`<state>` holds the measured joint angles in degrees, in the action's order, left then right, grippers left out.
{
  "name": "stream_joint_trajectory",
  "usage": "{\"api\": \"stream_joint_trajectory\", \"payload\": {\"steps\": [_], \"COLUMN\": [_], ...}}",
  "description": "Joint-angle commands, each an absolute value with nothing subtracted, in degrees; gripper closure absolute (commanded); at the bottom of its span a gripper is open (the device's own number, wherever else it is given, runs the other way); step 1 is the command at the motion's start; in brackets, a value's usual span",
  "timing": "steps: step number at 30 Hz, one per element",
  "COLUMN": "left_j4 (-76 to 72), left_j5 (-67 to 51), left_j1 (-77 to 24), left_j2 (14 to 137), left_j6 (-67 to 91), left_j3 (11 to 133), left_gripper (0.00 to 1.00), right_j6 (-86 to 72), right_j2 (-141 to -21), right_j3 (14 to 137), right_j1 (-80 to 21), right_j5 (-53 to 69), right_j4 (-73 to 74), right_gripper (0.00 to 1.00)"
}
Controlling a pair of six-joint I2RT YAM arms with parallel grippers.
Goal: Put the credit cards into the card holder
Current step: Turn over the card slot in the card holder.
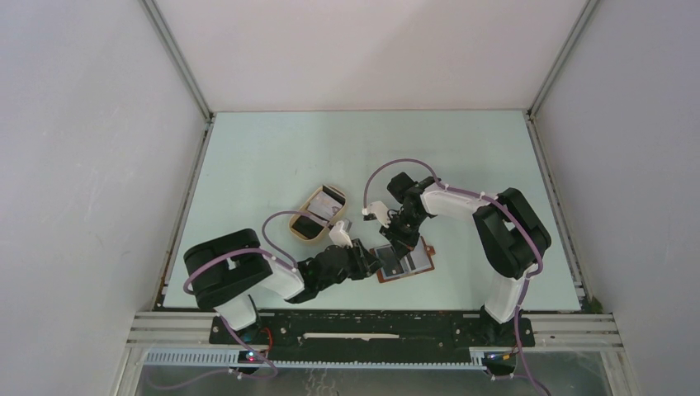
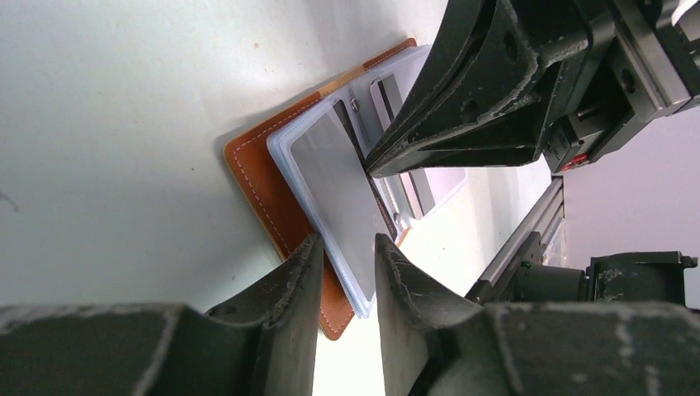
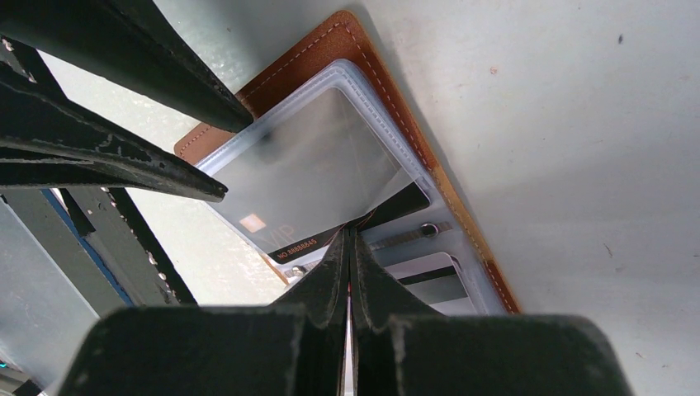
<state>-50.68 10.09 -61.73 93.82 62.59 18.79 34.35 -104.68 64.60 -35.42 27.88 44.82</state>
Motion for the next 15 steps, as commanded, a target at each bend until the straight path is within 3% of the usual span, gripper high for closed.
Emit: {"api": "stream_joint_trajectory", "payload": {"steps": [1,15], "left_j4": [-52.62,-48.79], "left_j5": [10.49,11.63], "left_j1": [-61.45,-61.52], "left_j2": [92.85,90.24], "left_j6": [62.67,62.32], "left_j3": [20.71,20.44], "left_gripper": [0.65,0.62], "right_j6": [34.54,34.46], "right_j2": [-105.47,-105.62], "right_j3": [65.65,65.65], "right_j1": [-35.77,-35.82], "right_j5": [25.76,25.75], "right_j4": [45.70,45.70], "right_gripper": [0.96,0.96]}}
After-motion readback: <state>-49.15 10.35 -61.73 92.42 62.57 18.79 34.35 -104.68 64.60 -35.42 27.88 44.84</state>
